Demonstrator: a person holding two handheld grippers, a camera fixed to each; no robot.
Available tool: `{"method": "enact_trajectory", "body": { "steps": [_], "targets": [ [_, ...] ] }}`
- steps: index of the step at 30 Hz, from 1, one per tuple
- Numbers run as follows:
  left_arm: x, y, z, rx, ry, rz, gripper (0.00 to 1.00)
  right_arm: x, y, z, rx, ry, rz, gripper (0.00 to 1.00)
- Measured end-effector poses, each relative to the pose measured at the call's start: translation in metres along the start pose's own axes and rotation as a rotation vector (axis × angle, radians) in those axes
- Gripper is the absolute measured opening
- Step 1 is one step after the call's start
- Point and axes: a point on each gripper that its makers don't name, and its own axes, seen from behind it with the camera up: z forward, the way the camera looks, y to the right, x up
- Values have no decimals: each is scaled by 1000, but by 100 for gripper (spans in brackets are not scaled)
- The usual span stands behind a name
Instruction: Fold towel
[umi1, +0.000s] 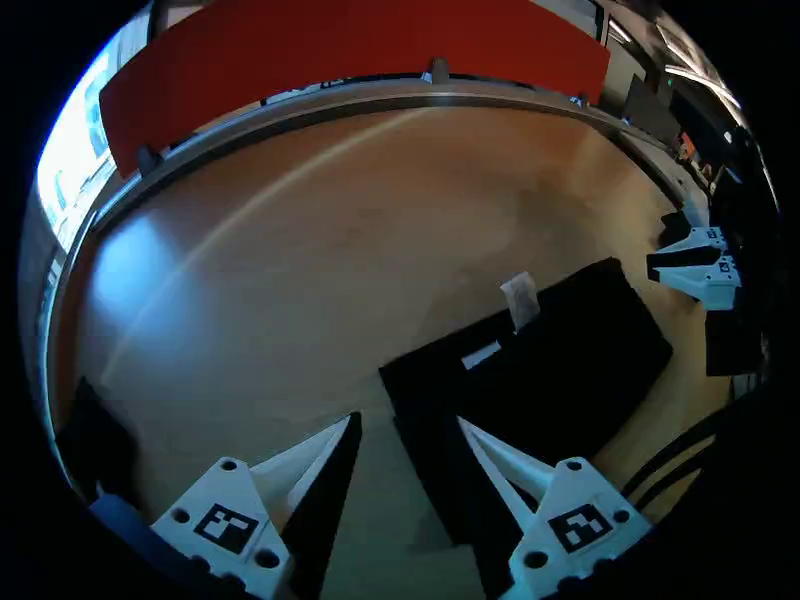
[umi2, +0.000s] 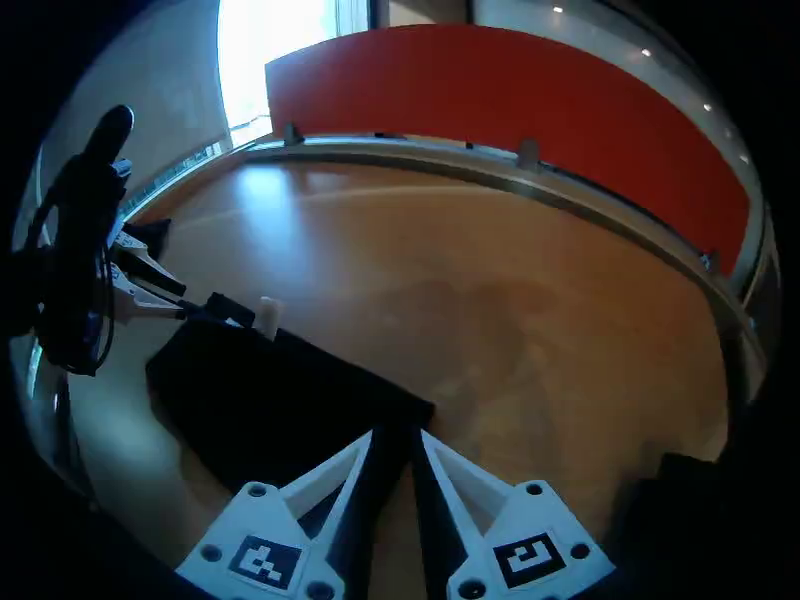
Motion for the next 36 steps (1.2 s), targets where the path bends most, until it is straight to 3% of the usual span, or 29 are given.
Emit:
{"method": "enact_trajectory", "body": {
  "steps": [2, 7, 8, 20, 36],
  "targets": [
    [0, -1, -1, 8, 5, 0, 71, 0, 1, -2, -3, 1, 4, 39],
    [1, -3, -7, 15, 24, -12, 78, 2, 5, -8, -18, 14, 10, 85],
    [1, -2, -8, 13, 26, -16, 78, 1, 5, -10, -20, 17, 11, 88],
    [-3, 2, -19, 5, 43, -47, 78, -4, 2, -23, -16, 22, 4, 89],
    [-34, -4, -56, 65, 80, -116, 78, -21, -12, -42, 14, 15, -44, 89]
  ]
}}
